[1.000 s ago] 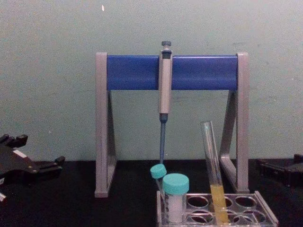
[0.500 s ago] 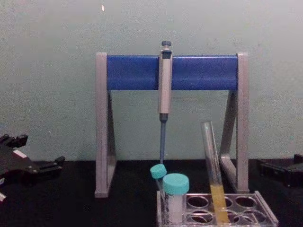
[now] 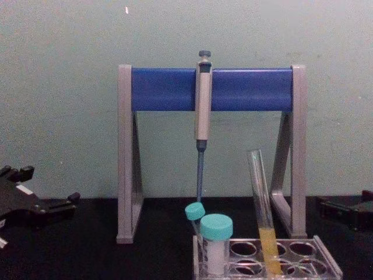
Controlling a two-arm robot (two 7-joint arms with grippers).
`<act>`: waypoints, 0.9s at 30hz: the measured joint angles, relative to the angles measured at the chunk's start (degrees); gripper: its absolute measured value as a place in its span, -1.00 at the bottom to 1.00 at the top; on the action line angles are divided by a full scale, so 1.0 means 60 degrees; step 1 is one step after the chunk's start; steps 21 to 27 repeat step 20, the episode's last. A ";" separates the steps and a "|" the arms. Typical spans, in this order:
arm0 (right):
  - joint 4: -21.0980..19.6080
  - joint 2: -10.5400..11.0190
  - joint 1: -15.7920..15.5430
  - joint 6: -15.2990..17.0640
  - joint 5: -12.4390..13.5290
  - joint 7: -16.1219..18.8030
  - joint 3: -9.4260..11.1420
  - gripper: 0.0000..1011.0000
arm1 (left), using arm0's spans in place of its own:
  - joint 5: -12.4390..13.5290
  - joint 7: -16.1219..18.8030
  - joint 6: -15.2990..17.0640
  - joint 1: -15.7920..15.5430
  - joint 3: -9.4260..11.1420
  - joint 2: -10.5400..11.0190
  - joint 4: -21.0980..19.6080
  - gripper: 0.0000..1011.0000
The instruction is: Pick up the test tube from the test tube rack, shake it, then place it back into the test tube rack.
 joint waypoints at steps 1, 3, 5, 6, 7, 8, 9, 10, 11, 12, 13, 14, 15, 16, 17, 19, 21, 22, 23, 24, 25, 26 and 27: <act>0.0000 0.0001 0.0000 0.0000 0.0000 0.0000 0.0000 0.98 | 0.0000 0.0000 0.0000 0.0000 0.0000 0.0000 0.0000 0.98; 0.0000 0.0000 0.0000 0.0000 0.0000 0.0000 0.0000 0.98 | 0.0000 0.0000 0.0000 0.0000 0.0000 0.0000 0.0000 0.98; 0.0000 0.0000 0.0000 0.0000 0.0001 0.0000 0.0000 0.98 | 0.0000 0.0000 -0.0001 0.0000 0.0000 0.0000 0.0000 0.98; 0.0000 0.0000 0.0000 0.0000 0.0000 0.0000 0.0000 0.98 | 0.0000 0.0000 -0.0001 0.0000 0.0000 0.0000 0.0000 0.98; 0.0000 0.0001 0.0000 0.0000 0.0000 0.0000 0.0000 0.98 | 0.0000 -0.0001 0.0000 0.0001 0.0000 0.0000 0.0000 0.98; 0.0000 0.0000 -0.0001 0.0000 0.0000 0.0000 0.0000 0.98 | 0.0000 0.0000 0.0000 0.0000 0.0000 0.0000 0.0000 0.98; 0.0000 0.0000 0.0000 0.0000 0.0000 0.0000 0.0000 0.98 | 0.0000 -0.0001 0.0000 0.0001 0.0000 0.0000 0.0000 0.98; 0.0000 0.0000 0.0000 0.0000 0.0000 0.0000 0.0000 0.98 | 0.0000 0.0000 0.0000 0.0000 0.0000 -0.0001 0.0000 0.98; 0.0000 0.0000 0.0000 0.0000 0.0000 0.0000 0.0000 0.98 | 0.0000 0.0000 0.0000 0.0000 0.0000 0.0000 0.0000 0.98; 0.0000 0.0000 0.0000 0.0000 0.0000 0.0000 0.0000 0.98 | 0.0001 0.0000 -0.0001 0.0000 0.0000 0.0000 0.0000 0.98; 0.0000 0.0000 -0.0001 0.0000 0.0000 0.0000 0.0000 0.98 | 0.0001 0.0000 0.0000 0.0000 0.0000 0.0000 0.0000 0.98; 0.0000 0.0000 0.0000 0.0000 0.0000 0.0000 0.0000 0.98 | 0.0000 0.0000 0.0000 0.0001 0.0000 0.0000 0.0000 0.98; 0.0000 0.0001 0.0000 0.0000 0.0000 0.0000 0.0000 0.98 | 0.0001 0.0000 0.0000 0.0000 0.0000 0.0000 0.0000 0.98; 0.0000 0.0001 0.0000 0.0000 0.0000 0.0000 0.0000 0.98 | 0.0001 0.0000 0.0000 0.0001 0.0000 0.0000 0.0000 0.98; 0.0000 0.0001 0.0000 0.0000 0.0000 0.0000 0.0000 0.98 | 0.0001 0.0000 0.0000 0.0001 0.0000 0.0000 0.0000 0.98; 0.0000 0.0000 0.0000 0.0000 0.0000 0.0000 0.0000 0.98 | 0.0001 0.0000 0.0000 0.0000 0.0000 0.0000 0.0000 0.98; 0.0000 0.0000 -0.0001 0.0000 0.0000 0.0000 0.0000 0.98 | 0.0001 0.0000 0.0000 0.0000 0.0000 0.0000 0.0000 0.98; 0.0000 0.0000 -0.0001 0.0000 0.0000 0.0000 0.0000 0.98 | 0.0001 0.0000 0.0000 0.0000 0.0000 0.0000 0.0000 0.98; 0.0000 0.0000 -0.0001 0.0000 0.0000 0.0000 0.0000 0.98 | 0.0001 0.0000 0.0000 0.0000 0.0000 0.0000 0.0000 0.98; 0.0000 0.0000 -0.0001 0.0000 0.0000 0.0000 0.0000 0.98 | 0.0001 0.0000 0.0000 0.0000 0.0000 0.0000 0.0000 0.98; 0.0000 0.0000 -0.0001 0.0000 0.0000 0.0000 0.0000 0.98 | 0.0001 0.0000 0.0000 0.0000 0.0000 0.0000 0.0000 0.98; 0.0000 0.0000 -0.0001 0.0000 0.0000 0.0000 0.0000 0.98 | 0.0001 0.0000 0.0000 0.0000 0.0000 0.0000 0.0000 0.98; 0.0000 0.0000 -0.0001 0.0000 0.0000 0.0000 0.0000 0.98 | 0.0001 0.0000 0.0000 0.0000 0.0000 0.0000 0.0000 0.98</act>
